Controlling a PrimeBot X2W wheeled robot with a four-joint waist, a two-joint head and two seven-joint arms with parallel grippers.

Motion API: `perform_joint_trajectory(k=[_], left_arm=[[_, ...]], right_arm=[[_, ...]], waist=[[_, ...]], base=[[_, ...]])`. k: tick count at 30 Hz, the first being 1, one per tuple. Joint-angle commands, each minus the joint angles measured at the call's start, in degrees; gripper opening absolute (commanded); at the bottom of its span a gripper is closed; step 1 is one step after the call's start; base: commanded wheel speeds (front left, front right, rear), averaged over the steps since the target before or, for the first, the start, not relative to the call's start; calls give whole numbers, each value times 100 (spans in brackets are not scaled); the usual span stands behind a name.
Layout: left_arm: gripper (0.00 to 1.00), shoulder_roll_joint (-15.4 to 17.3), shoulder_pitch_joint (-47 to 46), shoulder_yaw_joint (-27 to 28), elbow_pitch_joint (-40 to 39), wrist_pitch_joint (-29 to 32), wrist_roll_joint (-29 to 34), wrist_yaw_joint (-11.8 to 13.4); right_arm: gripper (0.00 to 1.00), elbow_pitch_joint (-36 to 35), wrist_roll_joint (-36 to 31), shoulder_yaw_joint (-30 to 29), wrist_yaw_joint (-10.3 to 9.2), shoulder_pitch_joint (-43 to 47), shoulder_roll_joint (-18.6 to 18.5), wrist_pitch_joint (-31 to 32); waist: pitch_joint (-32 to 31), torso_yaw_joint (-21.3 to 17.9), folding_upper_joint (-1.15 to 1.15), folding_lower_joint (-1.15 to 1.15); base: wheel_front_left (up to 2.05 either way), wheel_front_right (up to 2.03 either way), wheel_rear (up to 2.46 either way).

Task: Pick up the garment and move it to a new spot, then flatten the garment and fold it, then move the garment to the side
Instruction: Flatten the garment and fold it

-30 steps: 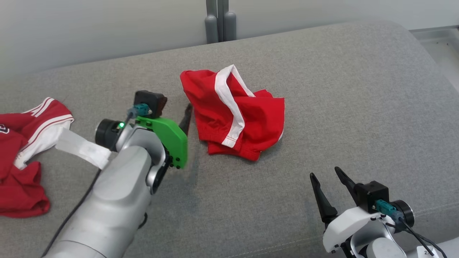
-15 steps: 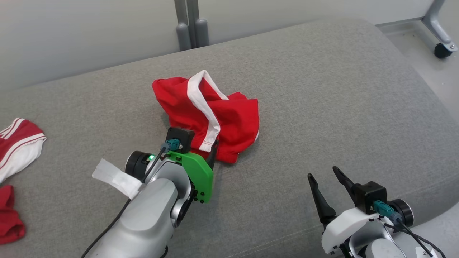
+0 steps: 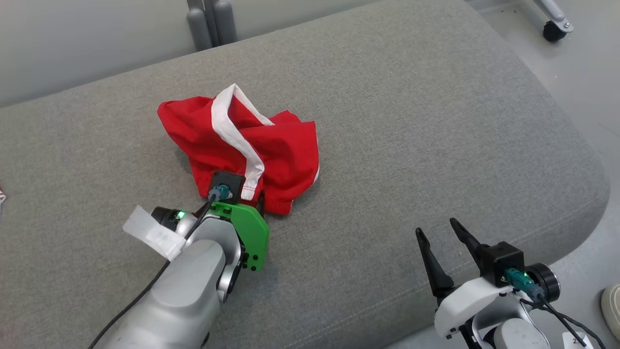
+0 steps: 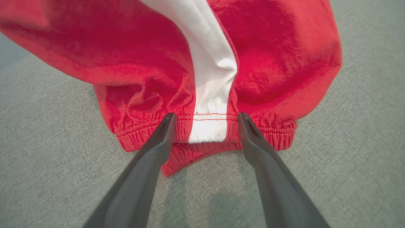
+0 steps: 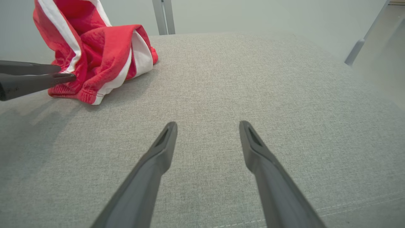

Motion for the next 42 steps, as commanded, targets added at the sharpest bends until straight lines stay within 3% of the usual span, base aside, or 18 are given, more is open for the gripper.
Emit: perform_joint_trajectory(k=[1, 2, 3, 4, 5, 17, 25, 26, 27, 28, 36, 42], left_arm=[[100, 57, -114, -6, 26, 5, 24, 37], [64, 92, -182, -33, 102, 35, 59, 12], [64, 92, -182, -33, 102, 35, 59, 12], [15, 101, -221, -52, 125, 21, 72, 1], [0, 94, -244, -74, 145, 44, 74, -12], [0, 203, -322, 297, -155, -711, -139, 194], [0, 363, -58, 249, -641, -415, -233, 245], [8, 343, -19, 233, -694, -343, -255, 241], [47, 323, 30, 195, -738, -259, -271, 225], [100, 307, 64, 165, -798, -203, -281, 215], [100, 224, 178, -110, -977, 491, -371, 121], [100, 141, -119, -268, -1006, 1171, -368, 195]], right_arm=[[100, -13, 35, -17, -4, -51, -5, -58], [100, -17, 53, -36, -4, -69, -6, -62], [100, -17, 53, -36, -4, -69, -6, -62], [100, -13, 54, -44, -4, -81, -5, -66], [100, -11, 55, -57, -4, -90, -5, -74], [100, 104, 68, -128, -4, -125, -7, -99], [100, 148, 70, -88, -4, -16, -7, -21], [100, 146, 69, -81, -4, -12, -7, -7], [100, 143, 67, -75, -4, -7, -8, -5], [100, 137, 65, -65, -4, -9, -8, 8], [100, 76, 86, -46, -4, -52, -7, 8], [100, 110, 149, -45, -4, -120, -5, -59]], waist=[[100, -31, 0, 0], [172, -3, 0, 0], [172, -3, 0, 0], [197, 15, 0, 0], [225, 41, 0, 0], [71, 534, 0, 0], [-208, 791, 0, 0], [-225, 794, 0, 0], [-237, 791, 0, 0], [-243, 783, 0, 0], [-89, 557, 0, 0], [107, 328, 0, 0]], base=[[0, 0, 0], [0, 0, 0], [0, 0, 0], [0, 0, 0], [0, 0, 0], [0, 0, 0], [0, 0, 0], [0, 0, 0], [0, 0, 0], [0, 0, 0], [0, 0, 0], [0, 0, 0]])
